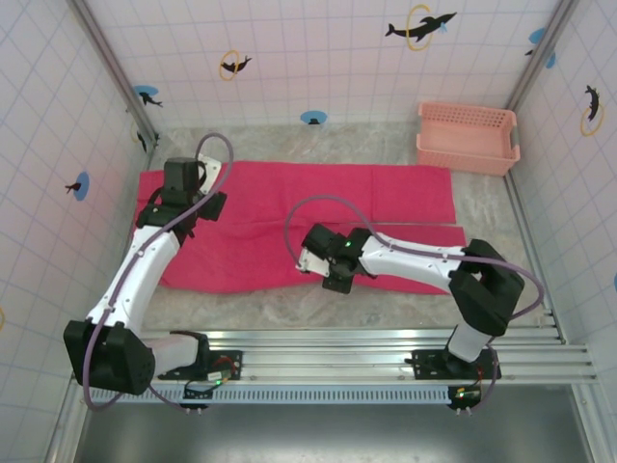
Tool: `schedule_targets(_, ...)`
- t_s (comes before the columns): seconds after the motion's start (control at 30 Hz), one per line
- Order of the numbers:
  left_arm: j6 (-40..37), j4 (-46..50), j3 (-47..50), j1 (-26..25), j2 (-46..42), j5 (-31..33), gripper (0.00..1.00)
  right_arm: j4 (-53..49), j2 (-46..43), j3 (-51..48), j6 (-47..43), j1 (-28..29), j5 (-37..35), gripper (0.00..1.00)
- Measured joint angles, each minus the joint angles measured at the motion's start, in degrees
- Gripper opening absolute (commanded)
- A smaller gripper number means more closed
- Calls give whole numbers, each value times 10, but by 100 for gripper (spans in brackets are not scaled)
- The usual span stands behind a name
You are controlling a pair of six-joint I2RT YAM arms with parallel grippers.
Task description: Roll up the long pants
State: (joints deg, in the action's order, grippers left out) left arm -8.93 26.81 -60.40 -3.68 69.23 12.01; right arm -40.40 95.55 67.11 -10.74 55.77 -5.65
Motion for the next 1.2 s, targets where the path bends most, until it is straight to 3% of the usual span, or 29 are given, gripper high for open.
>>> schedule_targets(0.23,-28,-8,15,-23,-7,-13,81,-22,-7,129,-17,-100,16,0)
schedule_targets(0.47,-50,-13,23,-33,-16,-47,87,-30,108,273,-27,-175,37,0)
schedule_targets(0.83,-57,50,44,-82,52,-112,86,-40,187,372,-28,-194,73,0)
schedule_targets(1.2,-12,196,14,-91,28,-159,87,-41,193,375,-22,-220,98,0)
